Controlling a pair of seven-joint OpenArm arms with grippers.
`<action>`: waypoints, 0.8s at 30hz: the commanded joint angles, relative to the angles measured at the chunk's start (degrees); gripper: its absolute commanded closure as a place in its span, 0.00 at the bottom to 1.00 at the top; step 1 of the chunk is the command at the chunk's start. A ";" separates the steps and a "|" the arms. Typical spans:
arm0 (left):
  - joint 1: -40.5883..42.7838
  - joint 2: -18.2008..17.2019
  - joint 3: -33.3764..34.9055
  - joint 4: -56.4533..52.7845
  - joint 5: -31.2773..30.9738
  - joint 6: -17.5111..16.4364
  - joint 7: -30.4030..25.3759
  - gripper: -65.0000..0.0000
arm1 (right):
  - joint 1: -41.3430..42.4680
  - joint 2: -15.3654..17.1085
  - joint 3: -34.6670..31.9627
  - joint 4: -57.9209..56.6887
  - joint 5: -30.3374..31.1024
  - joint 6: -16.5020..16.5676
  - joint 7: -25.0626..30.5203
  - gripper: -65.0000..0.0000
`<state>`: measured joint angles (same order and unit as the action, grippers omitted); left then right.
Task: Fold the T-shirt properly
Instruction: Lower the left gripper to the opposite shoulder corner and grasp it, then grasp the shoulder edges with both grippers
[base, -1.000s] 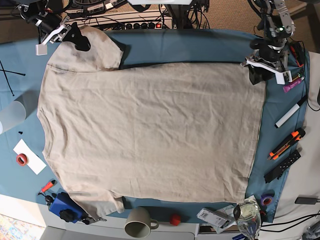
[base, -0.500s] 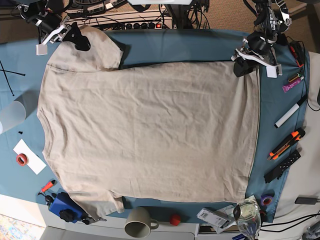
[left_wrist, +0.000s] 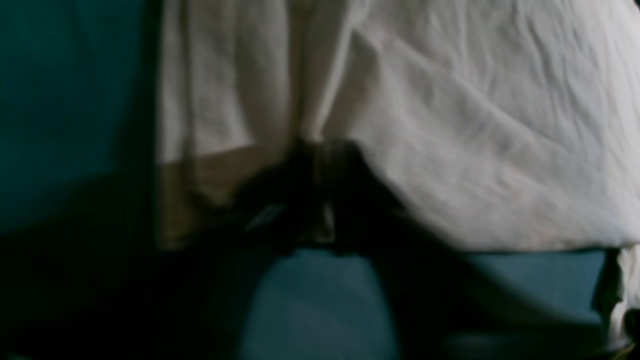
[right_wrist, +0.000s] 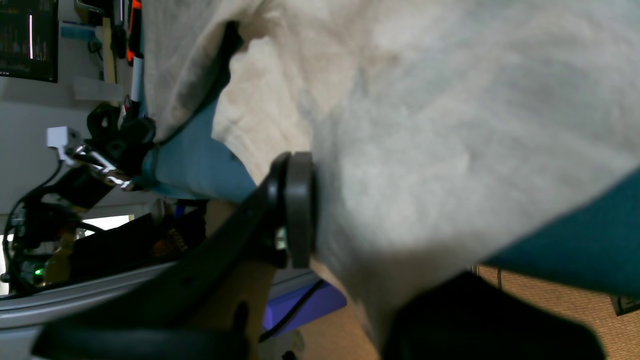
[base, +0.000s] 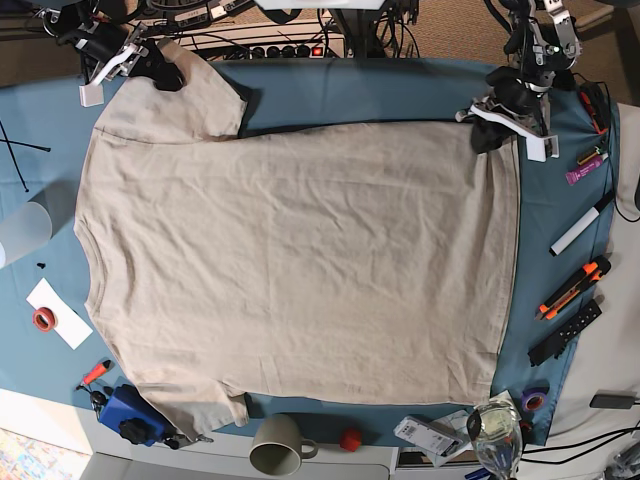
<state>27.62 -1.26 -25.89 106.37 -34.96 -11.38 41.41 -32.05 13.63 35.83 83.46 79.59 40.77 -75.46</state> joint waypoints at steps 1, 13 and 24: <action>0.83 -0.02 0.09 1.40 2.01 1.20 3.32 0.57 | -0.96 0.35 -0.22 -0.22 -5.49 -0.77 -3.87 0.86; 2.38 -0.04 -1.07 15.30 17.00 9.62 3.19 0.37 | -0.96 0.35 -0.22 -0.22 -5.68 -0.77 -4.04 0.86; -0.11 -0.04 -9.31 4.70 2.93 9.03 5.31 0.37 | -0.96 0.35 -0.22 -0.22 -5.68 -0.77 -4.22 0.86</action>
<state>27.35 -1.08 -35.27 110.59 -31.64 -2.39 45.95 -32.03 13.63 35.83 83.46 79.59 40.75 -75.61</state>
